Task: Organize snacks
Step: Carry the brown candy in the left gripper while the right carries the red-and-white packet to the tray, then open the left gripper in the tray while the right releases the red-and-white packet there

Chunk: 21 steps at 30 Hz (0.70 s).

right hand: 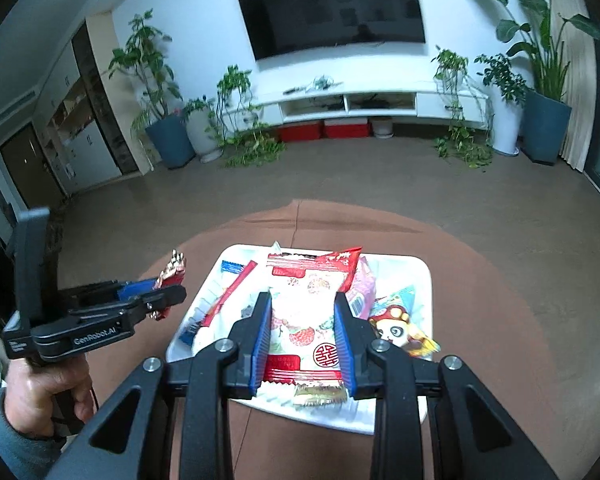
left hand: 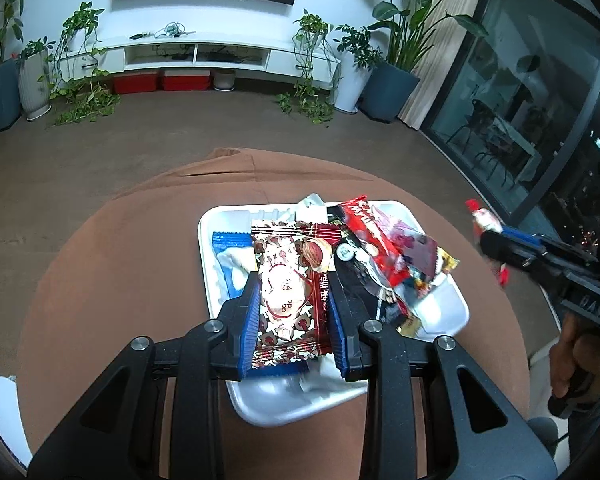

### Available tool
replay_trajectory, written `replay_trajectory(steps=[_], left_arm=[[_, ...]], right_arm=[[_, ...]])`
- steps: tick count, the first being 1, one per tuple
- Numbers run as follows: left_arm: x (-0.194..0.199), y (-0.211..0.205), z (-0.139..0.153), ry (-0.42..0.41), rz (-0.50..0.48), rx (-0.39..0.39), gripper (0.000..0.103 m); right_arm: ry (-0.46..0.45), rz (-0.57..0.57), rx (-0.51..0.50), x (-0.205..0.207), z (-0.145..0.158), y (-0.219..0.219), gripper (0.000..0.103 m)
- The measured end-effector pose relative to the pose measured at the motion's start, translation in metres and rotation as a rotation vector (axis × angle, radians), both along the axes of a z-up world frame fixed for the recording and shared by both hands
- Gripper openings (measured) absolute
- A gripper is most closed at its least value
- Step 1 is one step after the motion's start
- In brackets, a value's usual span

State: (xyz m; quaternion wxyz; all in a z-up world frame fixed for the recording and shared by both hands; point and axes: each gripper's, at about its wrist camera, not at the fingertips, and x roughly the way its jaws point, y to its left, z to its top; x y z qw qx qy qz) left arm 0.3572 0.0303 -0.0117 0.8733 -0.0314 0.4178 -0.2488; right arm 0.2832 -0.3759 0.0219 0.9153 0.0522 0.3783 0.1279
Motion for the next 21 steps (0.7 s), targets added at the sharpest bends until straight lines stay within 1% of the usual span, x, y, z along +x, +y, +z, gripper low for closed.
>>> replay_trajectory(steps=[4,9,14,21], left_arm=[[0.015,-0.01,-0.014,0.012,-0.006,0.007,0.028],[0.022,-0.018,-0.029,0.017,-0.013,0.007,0.028],[0.028,-0.025,-0.037,0.015,-0.015,0.018,0.028],[0.029,-0.033,-0.042,0.007,-0.018,0.039,0.028]], right_arm=[[0.026,-0.003,-0.018,0.01,-0.018,0.003,0.032],[0.056,-0.01,-0.033,0.02,-0.035,0.001,0.032],[0.063,-0.004,-0.04,0.026,-0.044,0.004,0.032],[0.073,0.012,-0.079,0.026,-0.053,0.013,0.032]])
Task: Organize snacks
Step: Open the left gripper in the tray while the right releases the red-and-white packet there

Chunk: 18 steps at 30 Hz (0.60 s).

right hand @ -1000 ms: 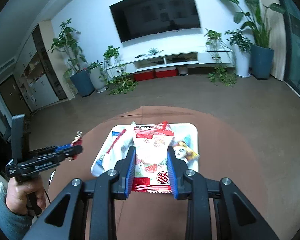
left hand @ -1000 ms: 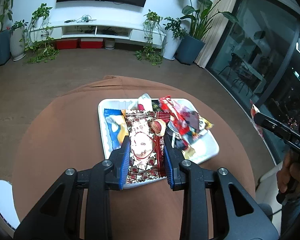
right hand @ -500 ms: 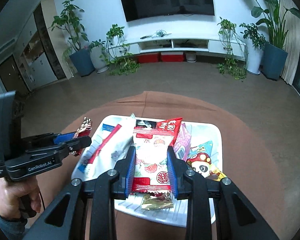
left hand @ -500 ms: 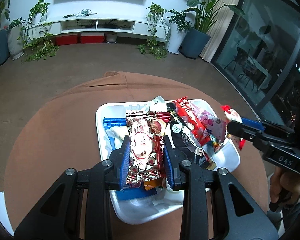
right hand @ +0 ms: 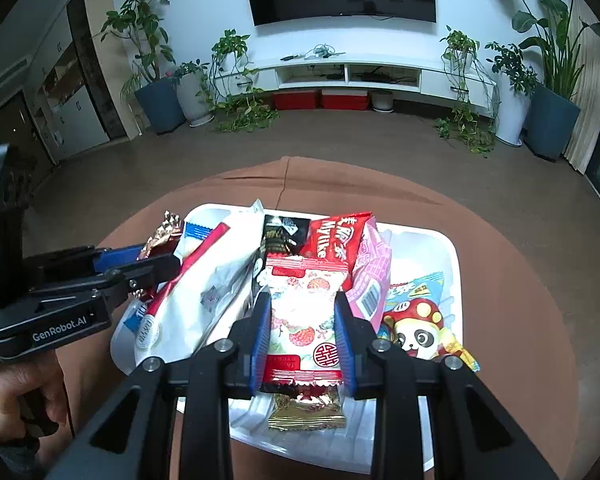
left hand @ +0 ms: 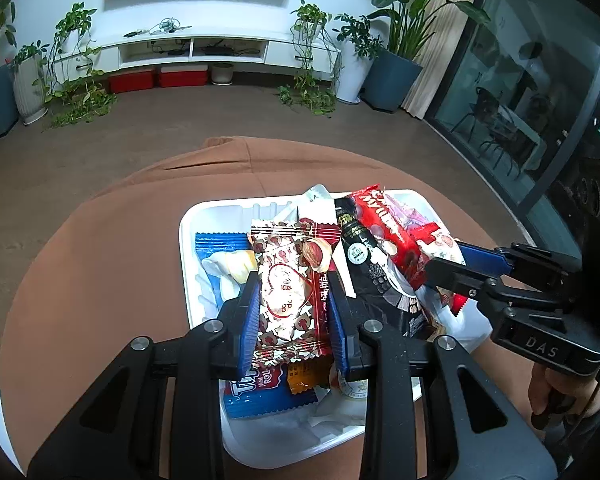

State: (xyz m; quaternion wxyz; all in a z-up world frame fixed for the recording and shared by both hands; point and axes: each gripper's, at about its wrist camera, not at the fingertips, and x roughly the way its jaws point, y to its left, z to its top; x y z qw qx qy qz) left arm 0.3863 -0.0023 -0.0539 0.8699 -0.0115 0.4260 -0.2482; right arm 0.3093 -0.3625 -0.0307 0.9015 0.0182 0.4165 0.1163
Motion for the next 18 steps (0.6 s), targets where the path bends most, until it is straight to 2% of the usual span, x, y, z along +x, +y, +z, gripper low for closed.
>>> replay_trajectory(steps=[4,18], left_arm=[[0.002,-0.002,-0.004,0.008,0.002,0.003,0.029],[0.018,0.005,-0.019,0.048,0.03,-0.005,0.03]], right_arm=[[0.045,-0.005,-0.024,0.004,-0.012,0.001,0.033],[0.077,-0.044,-0.008,0.008,-0.026,-0.008,0.036]])
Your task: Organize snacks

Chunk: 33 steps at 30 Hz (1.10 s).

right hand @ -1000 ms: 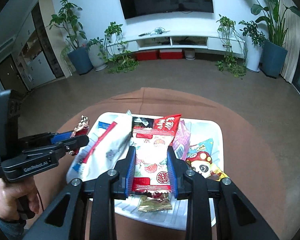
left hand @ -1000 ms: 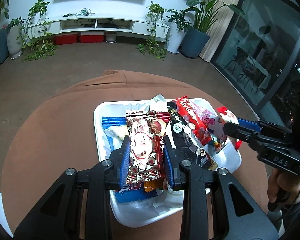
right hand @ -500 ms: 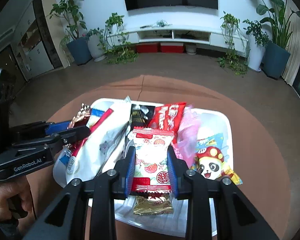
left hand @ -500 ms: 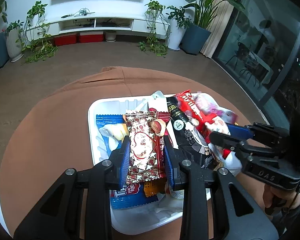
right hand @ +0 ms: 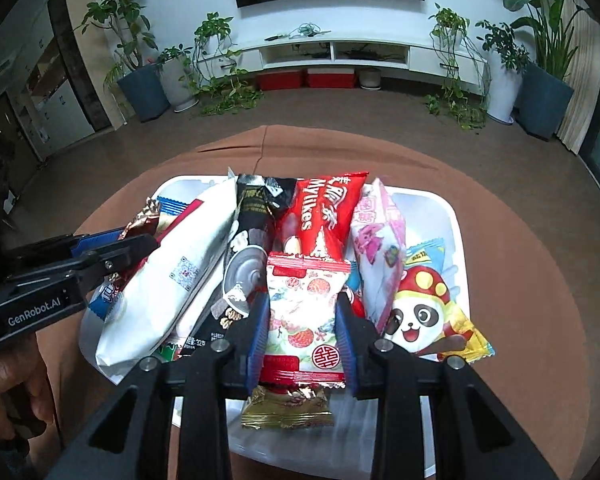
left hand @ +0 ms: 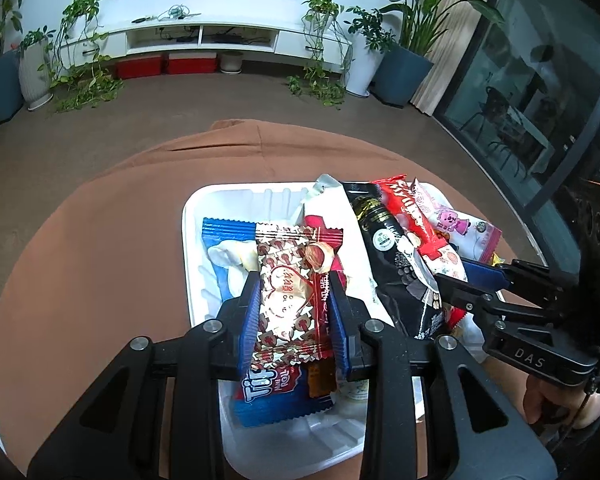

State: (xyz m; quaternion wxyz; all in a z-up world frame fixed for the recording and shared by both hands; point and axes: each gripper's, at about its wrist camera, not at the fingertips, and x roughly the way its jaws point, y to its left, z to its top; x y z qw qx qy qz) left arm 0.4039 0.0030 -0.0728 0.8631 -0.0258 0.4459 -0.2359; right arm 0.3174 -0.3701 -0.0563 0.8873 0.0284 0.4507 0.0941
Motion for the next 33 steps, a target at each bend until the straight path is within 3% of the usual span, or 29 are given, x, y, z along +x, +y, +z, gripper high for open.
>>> replay_trajectory(steps=[3,6,16,18,22,33], left_arm=[[0.003,0.002,-0.001,0.001,0.006,-0.003,0.036],[0.001,0.006,0.001,-0.009,0.02,-0.007,0.06],[-0.005,0.007,0.007,-0.026,0.0,-0.023,0.064],[-0.007,0.009,0.009,-0.034,0.001,-0.024,0.074],[-0.016,0.007,0.015,-0.049,0.007,-0.023,0.077],[-0.059,0.02,0.042,-0.156,0.068,-0.043,0.103]], right_arm=[[-0.005,-0.003,-0.002,-0.001,0.002,0.0,0.036],[-0.01,-0.006,0.0,-0.003,0.004,-0.001,0.038],[-0.032,-0.005,0.005,-0.009,0.014,0.002,0.048],[-0.049,-0.005,0.007,-0.012,0.018,0.003,0.052],[-0.066,-0.007,0.013,-0.016,0.026,0.003,0.057],[-0.132,-0.029,0.084,-0.042,0.045,0.0,0.075]])
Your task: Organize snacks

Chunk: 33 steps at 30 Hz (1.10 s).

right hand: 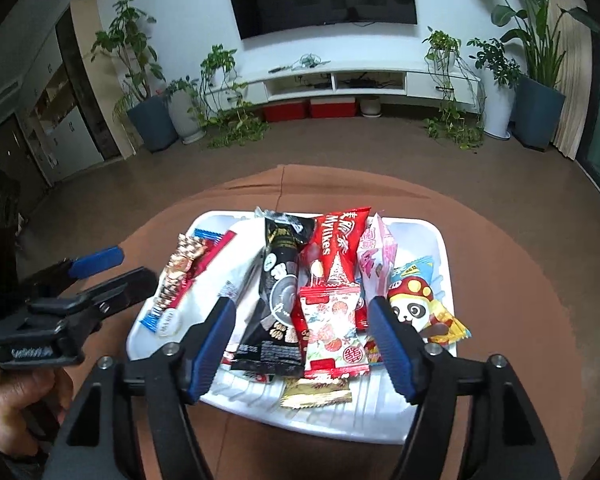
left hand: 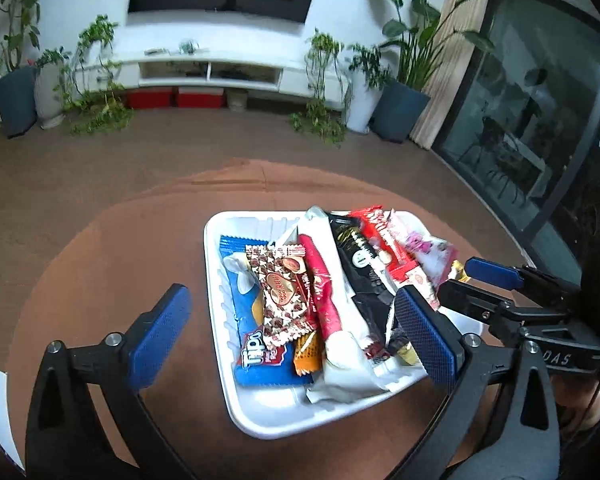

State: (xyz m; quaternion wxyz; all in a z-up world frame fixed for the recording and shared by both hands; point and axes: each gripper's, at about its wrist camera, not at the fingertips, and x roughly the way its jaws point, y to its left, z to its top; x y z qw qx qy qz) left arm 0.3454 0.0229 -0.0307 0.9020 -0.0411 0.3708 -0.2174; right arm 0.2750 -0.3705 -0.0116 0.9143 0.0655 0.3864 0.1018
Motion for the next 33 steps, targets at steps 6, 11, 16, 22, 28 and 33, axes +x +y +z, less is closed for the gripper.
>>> replay_trajectory(steps=[6,11,16,22,28,33], left_arm=[[-0.06,-0.001,0.03,-0.134,-0.009,0.028,0.103],[-0.132,-0.009,0.06,-0.305,0.104,0.139,0.103],[-0.203,-0.015,0.077,-0.5,0.386,0.312,0.103],[-0.253,-0.015,0.08,-0.408,0.347,0.248,0.103],[-0.298,-0.013,0.066,-0.287,0.336,0.216,0.103],[-0.328,-0.014,0.046,-0.209,0.336,0.211,0.103]], right_arm=[[-0.144,-0.044,0.036,-0.048,0.025,-0.01,0.088],[-0.389,-0.095,0.061,-0.115,0.059,-0.02,0.096],[-0.656,-0.185,0.023,-0.189,0.093,-0.028,0.103],[-0.667,-0.182,-0.074,-0.237,0.105,-0.02,0.103],[-0.536,-0.162,-0.069,-0.268,0.091,-0.021,0.103],[-0.389,-0.173,0.024,-0.282,0.067,-0.029,0.103]])
